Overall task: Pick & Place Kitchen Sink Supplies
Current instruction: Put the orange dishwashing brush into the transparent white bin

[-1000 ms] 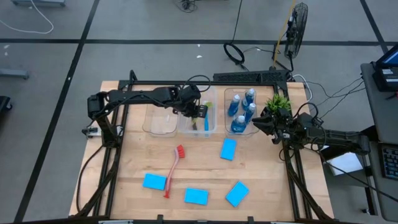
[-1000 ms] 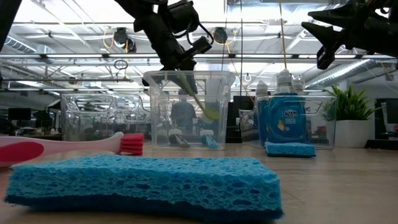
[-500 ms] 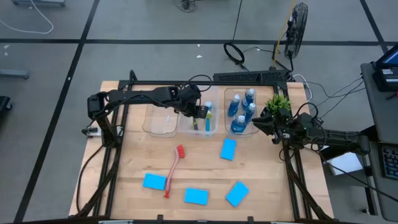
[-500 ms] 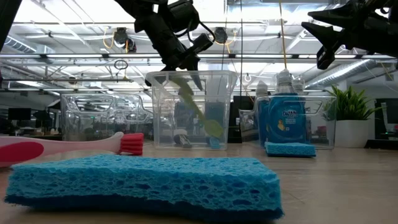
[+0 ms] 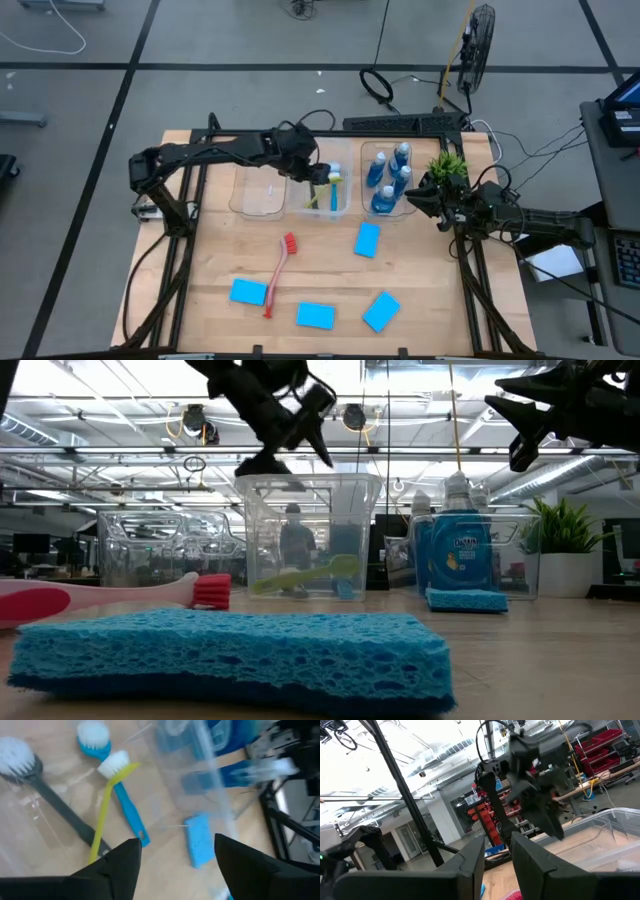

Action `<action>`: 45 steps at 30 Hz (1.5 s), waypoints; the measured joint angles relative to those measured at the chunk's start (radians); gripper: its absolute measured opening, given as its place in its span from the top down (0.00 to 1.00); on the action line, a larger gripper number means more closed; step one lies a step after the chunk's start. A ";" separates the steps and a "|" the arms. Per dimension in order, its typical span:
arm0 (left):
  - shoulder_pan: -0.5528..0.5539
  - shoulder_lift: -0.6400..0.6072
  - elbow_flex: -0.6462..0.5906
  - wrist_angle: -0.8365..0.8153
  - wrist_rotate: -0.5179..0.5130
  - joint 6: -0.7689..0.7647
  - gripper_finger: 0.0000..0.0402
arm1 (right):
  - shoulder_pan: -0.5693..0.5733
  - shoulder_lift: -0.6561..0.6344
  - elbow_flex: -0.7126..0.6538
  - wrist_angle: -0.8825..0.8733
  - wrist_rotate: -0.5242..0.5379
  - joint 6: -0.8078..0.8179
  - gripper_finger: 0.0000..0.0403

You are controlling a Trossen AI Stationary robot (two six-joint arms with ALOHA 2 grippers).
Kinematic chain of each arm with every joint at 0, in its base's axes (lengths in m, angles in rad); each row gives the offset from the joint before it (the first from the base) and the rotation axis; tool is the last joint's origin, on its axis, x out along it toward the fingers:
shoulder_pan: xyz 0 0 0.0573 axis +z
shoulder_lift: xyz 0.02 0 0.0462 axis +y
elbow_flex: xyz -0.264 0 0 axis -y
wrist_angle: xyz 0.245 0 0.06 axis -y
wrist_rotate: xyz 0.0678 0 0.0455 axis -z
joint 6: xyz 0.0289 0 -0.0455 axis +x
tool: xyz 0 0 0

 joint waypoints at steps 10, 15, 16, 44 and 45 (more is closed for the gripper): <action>-0.101 -0.172 0.001 -0.045 -0.027 0.143 0.36 | 0.000 0.000 0.000 0.000 0.000 0.000 0.79; -0.205 -0.196 0.001 -0.184 -0.059 0.181 0.41 | 0.000 0.000 0.000 0.000 0.000 0.000 0.79; -0.225 -0.196 0.001 -0.212 -0.063 0.177 0.42 | 0.000 0.000 0.000 0.000 0.000 0.000 0.79; -0.590 -0.179 -0.173 -0.358 -0.260 -0.268 0.58 | 0.000 0.000 0.000 0.000 0.000 0.026 0.79; -0.594 -0.179 -0.191 -0.343 -0.251 -0.278 0.57 | 0.000 0.000 0.000 0.000 0.000 0.026 0.79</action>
